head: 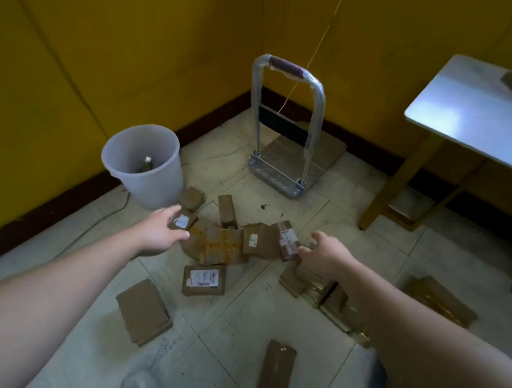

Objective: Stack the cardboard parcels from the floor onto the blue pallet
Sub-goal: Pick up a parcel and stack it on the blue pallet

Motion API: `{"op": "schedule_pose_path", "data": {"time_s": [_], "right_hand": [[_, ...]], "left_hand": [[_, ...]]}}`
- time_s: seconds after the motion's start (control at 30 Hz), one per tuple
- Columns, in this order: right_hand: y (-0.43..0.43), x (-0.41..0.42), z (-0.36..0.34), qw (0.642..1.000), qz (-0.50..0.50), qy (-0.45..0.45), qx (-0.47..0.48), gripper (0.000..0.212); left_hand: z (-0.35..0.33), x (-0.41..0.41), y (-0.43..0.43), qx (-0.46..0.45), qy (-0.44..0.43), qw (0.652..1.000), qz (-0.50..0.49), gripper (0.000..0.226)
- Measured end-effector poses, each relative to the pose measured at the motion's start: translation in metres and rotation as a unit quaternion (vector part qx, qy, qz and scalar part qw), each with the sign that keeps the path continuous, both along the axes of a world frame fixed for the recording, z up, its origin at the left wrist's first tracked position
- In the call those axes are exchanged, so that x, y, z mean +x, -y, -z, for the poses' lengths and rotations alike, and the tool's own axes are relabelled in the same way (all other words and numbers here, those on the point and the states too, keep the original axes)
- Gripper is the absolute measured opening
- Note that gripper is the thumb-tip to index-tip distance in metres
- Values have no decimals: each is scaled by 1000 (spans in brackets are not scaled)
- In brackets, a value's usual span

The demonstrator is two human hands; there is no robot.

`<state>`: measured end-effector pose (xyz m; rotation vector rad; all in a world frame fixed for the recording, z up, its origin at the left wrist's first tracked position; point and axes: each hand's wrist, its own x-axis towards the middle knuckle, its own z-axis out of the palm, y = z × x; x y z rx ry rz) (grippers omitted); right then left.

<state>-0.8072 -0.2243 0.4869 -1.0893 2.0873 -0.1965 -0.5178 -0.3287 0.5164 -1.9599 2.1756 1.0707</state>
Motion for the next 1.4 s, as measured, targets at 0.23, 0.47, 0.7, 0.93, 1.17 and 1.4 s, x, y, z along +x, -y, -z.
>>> {"op": "schedule_pose_path", "data": {"time_s": [0.23,0.47,0.7,0.93,1.17,1.4], "right_hand": [[82,141,54,997,6,20,69,65],[160,246,138,990,-41,81,107,53],[232,313,299,976,-114,88,164,60],[252,399,528,963,-138,108,207,59],[218,461,652,956,-103,159,225,49],[210,443,530,973,-27,162,164,67]], "left_hand": [[56,119,111,77,19,997,18,72],[134,202,166,147,56,987,-33,71],[307,273,176,205,43,964,-165,71],[555,336,145,268,5,912,-312,88],[686,338,111,347,-135,816,-443,67],[568,334,118,234,-185,872,-387,85]]}}
